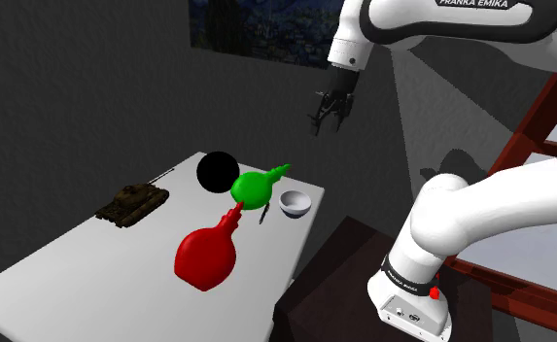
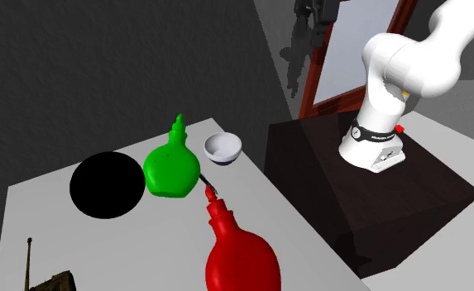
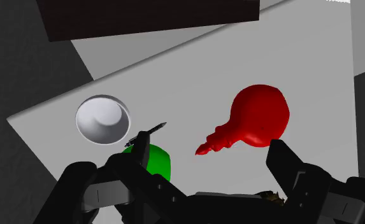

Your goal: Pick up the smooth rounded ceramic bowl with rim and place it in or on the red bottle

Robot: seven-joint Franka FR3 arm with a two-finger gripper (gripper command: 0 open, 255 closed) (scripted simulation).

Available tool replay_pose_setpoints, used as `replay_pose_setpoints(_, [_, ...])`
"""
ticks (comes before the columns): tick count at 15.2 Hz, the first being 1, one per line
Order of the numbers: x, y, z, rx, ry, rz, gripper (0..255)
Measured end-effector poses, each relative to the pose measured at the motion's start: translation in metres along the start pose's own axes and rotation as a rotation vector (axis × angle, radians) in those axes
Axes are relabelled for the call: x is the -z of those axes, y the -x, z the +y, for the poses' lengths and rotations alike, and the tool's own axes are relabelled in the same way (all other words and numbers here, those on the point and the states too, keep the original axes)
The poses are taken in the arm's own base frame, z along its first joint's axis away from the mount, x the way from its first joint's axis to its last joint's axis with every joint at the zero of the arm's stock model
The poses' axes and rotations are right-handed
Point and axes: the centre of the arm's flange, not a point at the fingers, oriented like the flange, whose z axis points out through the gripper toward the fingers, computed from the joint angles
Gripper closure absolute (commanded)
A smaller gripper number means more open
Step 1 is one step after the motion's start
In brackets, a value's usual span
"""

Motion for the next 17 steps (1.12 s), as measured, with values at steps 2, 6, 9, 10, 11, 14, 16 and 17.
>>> replay_pose_setpoints(2, [-0.005, -0.003, 0.003, 0.001, 0.000, -0.001, 0])
replay_pose_setpoints(6, [-0.039, -0.021, 0.030, 0.009, 0.000, -0.006, 0])
replay_pose_setpoints(9, [-0.065, -0.035, 0.053, 0.015, 0.001, -0.010, 0])
replay_pose_setpoints(10, [-0.072, -0.040, 0.058, 0.018, 0.001, -0.011, 0])
replay_pose_setpoints(11, [-0.084, -0.043, 0.067, 0.021, 0.001, -0.013, 0])
replay_pose_setpoints(14, [-0.115, -0.056, 0.089, 0.028, 0.001, -0.016, 0])
replay_pose_setpoints(16, [-0.135, -0.065, 0.106, 0.034, 0.001, -0.019, 0])
replay_pose_setpoints(17, [-0.145, -0.072, 0.115, 0.036, 0.001, -0.020, 0])
